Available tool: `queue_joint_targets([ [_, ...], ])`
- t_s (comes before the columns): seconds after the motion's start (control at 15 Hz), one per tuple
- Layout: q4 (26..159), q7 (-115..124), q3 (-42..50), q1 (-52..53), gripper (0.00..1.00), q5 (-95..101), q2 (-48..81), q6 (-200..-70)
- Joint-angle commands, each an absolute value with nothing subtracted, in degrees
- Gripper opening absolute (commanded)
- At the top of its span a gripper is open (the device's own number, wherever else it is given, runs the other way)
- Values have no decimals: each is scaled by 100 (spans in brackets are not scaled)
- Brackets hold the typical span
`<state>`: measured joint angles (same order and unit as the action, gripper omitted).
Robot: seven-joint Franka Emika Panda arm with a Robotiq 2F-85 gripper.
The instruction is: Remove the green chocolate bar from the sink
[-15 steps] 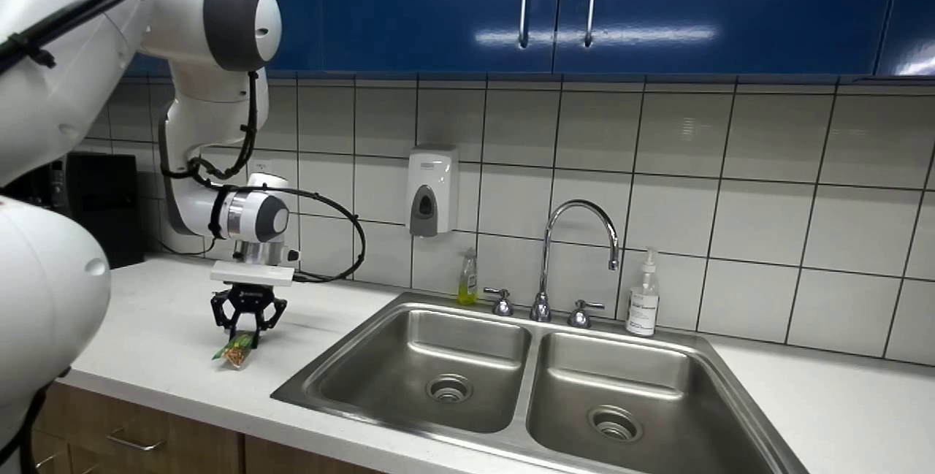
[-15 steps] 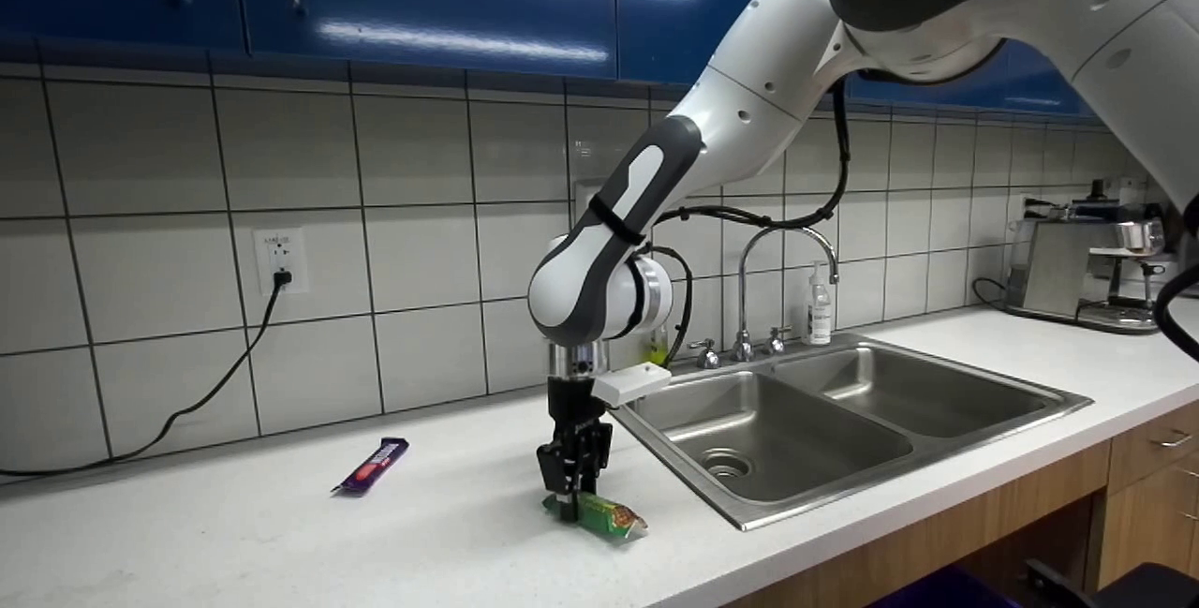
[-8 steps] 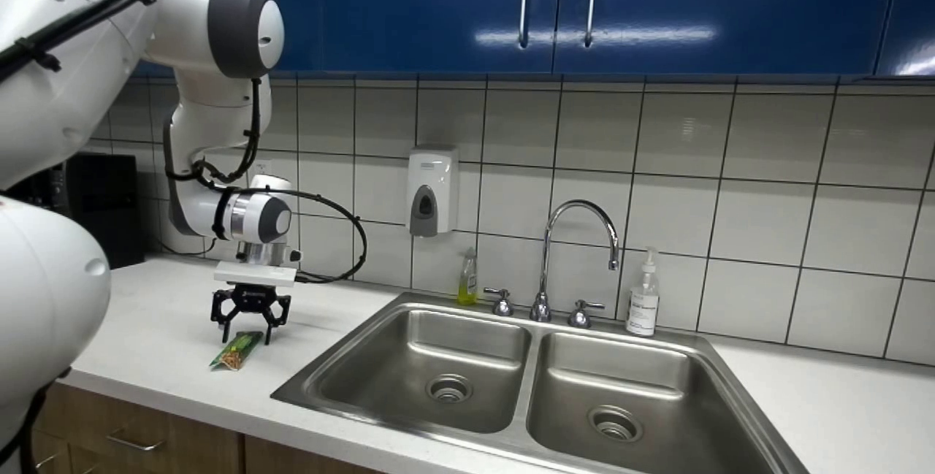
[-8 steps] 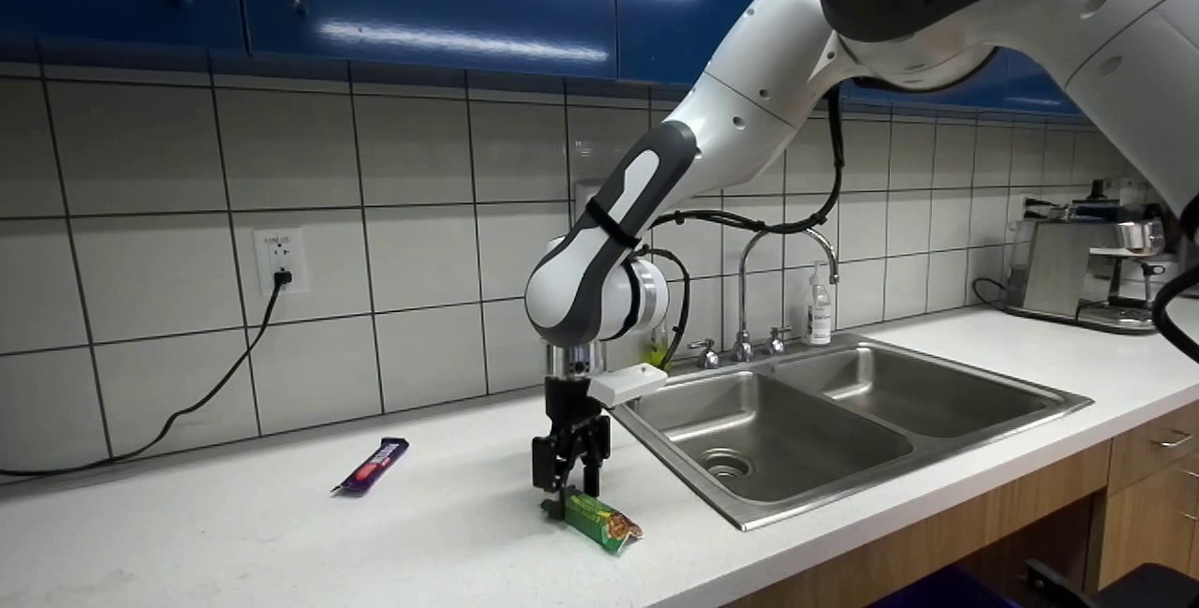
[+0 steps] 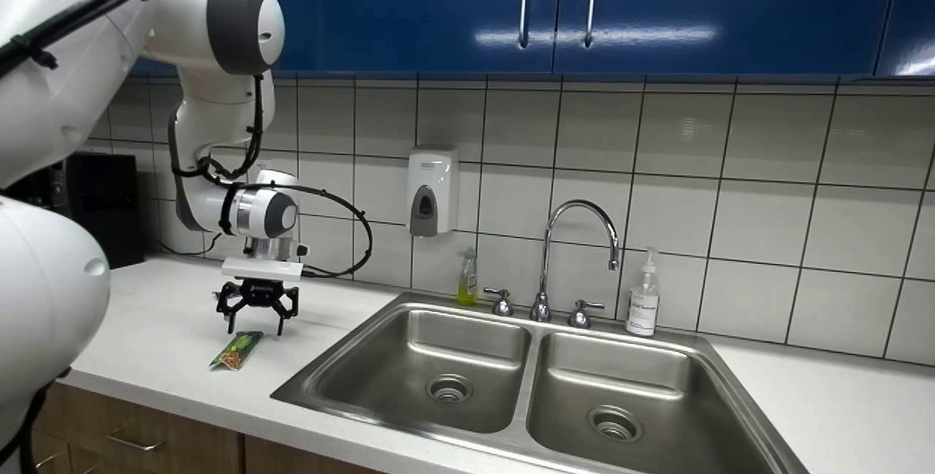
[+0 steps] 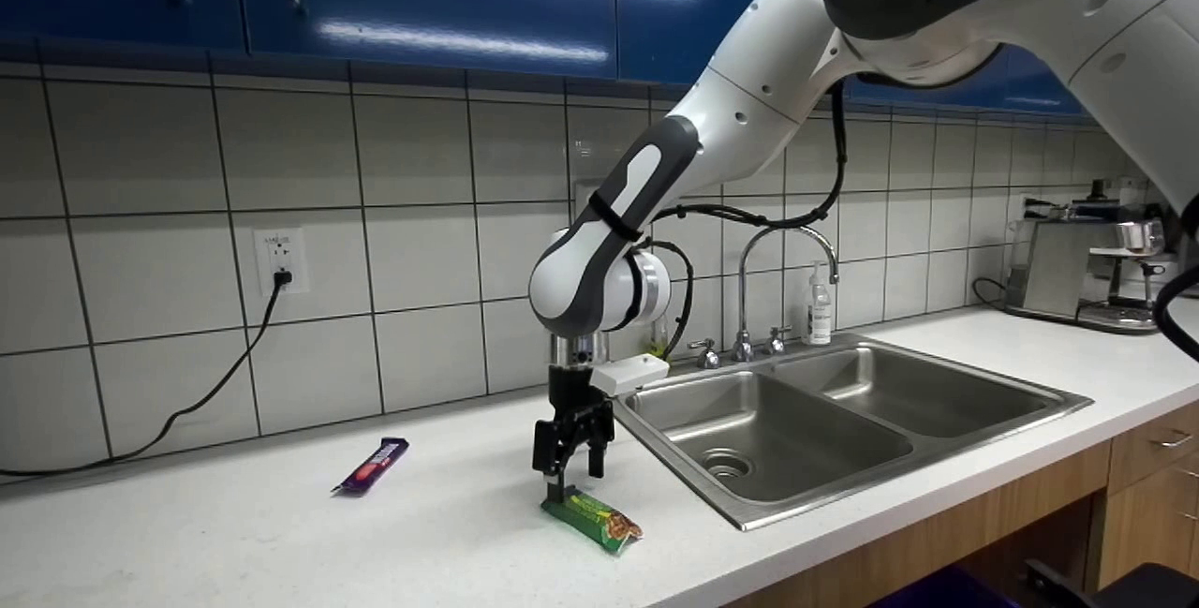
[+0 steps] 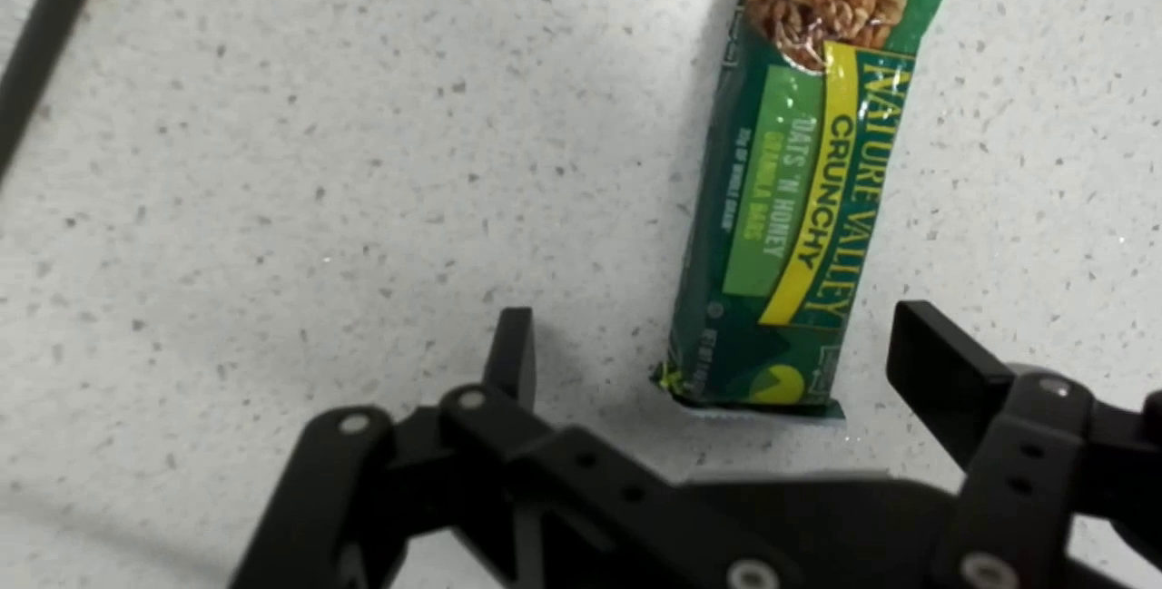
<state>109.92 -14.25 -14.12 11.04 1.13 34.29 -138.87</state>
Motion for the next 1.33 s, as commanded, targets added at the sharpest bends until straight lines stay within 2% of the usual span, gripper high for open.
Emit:
queue_joint_targets([
  [0.0, 11133, -1483, -1406, 1009, 100, 96, 3109, -13758],
  [0.47, 11491, -1470, -1301, 905, 100, 91, 2570, -13771],
  [1.27, 13010, -1418, -819, 464, 100, 18, 1036, -13814],
])
